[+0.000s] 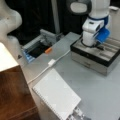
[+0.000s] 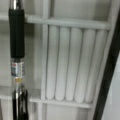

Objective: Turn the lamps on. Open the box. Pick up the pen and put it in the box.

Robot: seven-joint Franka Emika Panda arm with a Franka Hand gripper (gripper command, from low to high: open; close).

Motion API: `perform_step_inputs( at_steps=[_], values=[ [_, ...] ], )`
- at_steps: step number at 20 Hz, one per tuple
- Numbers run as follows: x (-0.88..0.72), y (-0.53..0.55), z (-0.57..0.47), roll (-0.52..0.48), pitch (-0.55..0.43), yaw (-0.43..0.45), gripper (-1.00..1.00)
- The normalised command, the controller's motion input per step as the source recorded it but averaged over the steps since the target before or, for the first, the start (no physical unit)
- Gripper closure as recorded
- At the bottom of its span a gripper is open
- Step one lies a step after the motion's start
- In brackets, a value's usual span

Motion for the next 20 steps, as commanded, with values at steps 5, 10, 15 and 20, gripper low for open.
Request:
perform_step_inputs(
  at_steps=[5,10,15,20],
  values=[
    [0.50,-0.20,0.37,-0.096,0.302,0.073,-1.00],
    [0.44,-0.23,0.29,-0.095,0.288,0.078,-1.00],
    [0.34,-0.29,0.29,-0.097,0.278,0.104,-1.00],
    [0.22,-0.34,0.24,-0.110,0.228,0.046,-1.00]
  ],
)
